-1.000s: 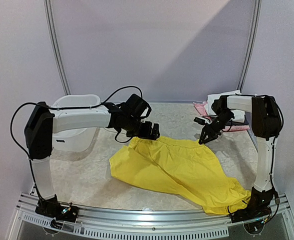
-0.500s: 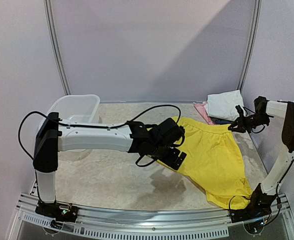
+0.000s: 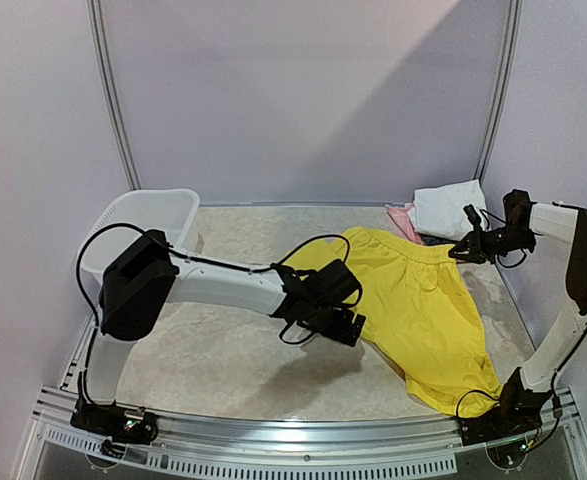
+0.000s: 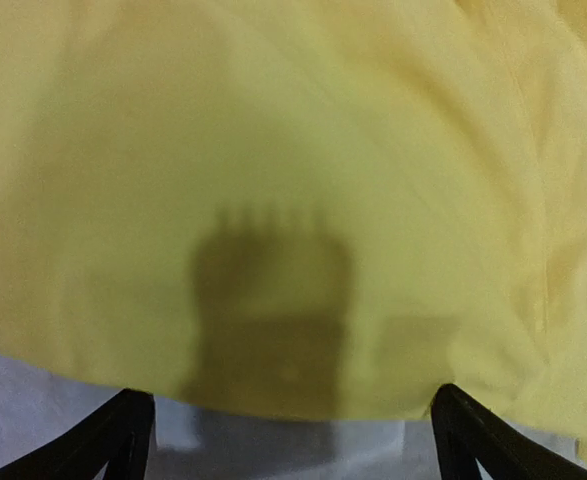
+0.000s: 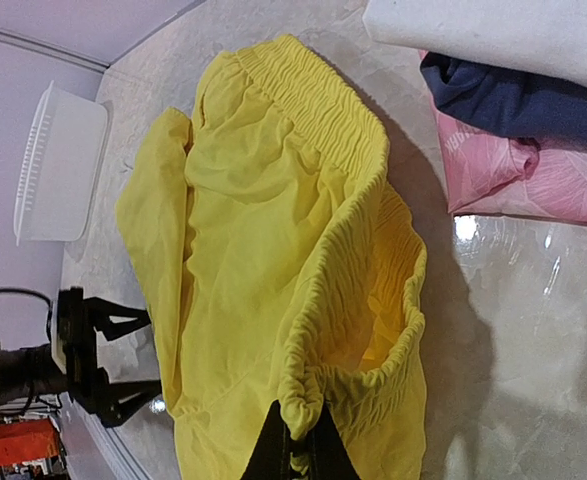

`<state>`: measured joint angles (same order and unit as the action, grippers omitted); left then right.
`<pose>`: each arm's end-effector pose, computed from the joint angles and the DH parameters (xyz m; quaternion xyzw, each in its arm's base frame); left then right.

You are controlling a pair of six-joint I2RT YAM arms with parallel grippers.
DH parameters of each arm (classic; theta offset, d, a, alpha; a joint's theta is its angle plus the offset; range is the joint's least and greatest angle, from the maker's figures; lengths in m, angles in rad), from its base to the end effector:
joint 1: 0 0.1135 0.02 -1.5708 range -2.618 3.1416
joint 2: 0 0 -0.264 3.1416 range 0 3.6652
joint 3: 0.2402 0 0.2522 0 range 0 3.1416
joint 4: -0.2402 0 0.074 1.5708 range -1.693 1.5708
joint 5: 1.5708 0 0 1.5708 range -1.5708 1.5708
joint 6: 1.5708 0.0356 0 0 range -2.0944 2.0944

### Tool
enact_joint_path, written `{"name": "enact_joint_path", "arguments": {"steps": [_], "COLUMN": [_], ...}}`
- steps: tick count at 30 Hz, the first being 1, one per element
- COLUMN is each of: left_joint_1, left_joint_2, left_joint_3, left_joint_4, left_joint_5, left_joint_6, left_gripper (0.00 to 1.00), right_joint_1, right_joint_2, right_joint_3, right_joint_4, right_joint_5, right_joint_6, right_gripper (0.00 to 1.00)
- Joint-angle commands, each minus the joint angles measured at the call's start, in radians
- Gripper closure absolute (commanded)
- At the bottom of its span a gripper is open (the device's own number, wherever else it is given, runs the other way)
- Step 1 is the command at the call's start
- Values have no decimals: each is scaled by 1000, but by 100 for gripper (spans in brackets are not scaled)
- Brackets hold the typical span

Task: Fold and stack the mixed laundry pile
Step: Adjust the crumpled shorts at the center of the board.

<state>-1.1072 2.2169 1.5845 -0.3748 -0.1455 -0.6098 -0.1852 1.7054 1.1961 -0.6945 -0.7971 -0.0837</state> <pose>0.2149 -0.4184 0.1356 0.2162 0.9335 -0.1643 0.2341 0.3330 -0.0365 0.2158 -0.0247 0.9086 0.3556 0.2178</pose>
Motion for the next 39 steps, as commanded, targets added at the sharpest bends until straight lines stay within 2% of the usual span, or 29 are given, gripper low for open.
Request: {"name": "enact_joint_path", "arguments": {"steps": [1,3,5,6,7,9,10,14,18,22,24,25,27,28,29,31,32,33,34,36,39], "left_joint_1": [111,137,156,164,175,207,231,304,380,435,444,445,443,438,429,400,383,363,342,300,265], "left_joint_2": [48,79,103,113,118,114,98,-47,-140,-59,21,52,89,87,69,-4,-55,-103,-154,-256,-424], "left_joint_3": [0,7,36,45,49,52,52,62,170,414,536,601,652,646,616,510,450,385,327,215,-16], "left_joint_4": [217,299,335,347,375,395,382,186,4,-216,-292,-325,-376,-386,-381,-334,-296,-265,-245,-221,-125], "left_joint_5": [85,126,138,138,149,196,204,120,55,44,5,-20,-34,-37,-47,-81,-94,-115,-142,-197,-213], "left_joint_6": [-177,-226,-249,-256,-261,-259,-242,-62,108,198,244,260,270,266,270,294,322,350,375,410,418], "left_gripper": [1,1,7,14,31,81,98,100,100,100,100,91,63,53,42,29,19,3,1,0,0], "right_joint_1": [-1,0,4,10,16,34,56,123,132,140,150,150,150,150,150,150,150,150,150,150,150], "right_joint_2": [-31,-29,-27,-28,-27,-30,-33,-90,-235,-426,-495,-493,-475,-461,-446,-423,-423,-424,-424,-420,-384], "right_joint_3": [-3,-5,-9,-10,-12,-8,-5,-29,-167,-360,-378,-378,-381,-381,-382,-376,-361,-338,-307,-204,-52], "right_joint_4": [-1,-2,-7,-9,-12,-25,-39,-18,229,516,492,476,446,435,429,416,393,356,307,152,-100], "right_joint_5": [-39,-44,-49,-50,-54,-69,-77,-89,-102,-42,-3,12,58,57,47,28,9,-10,-23,-31,-31], "right_joint_6": [-10,-12,-20,-24,-29,-38,-52,-64,127,420,496,502,483,475,463,442,426,393,348,237,-40], "right_gripper": [100,100,100,100,100,100,100,100,100,100,100,100,100,95,87,61,48,38,31,24,22]}}
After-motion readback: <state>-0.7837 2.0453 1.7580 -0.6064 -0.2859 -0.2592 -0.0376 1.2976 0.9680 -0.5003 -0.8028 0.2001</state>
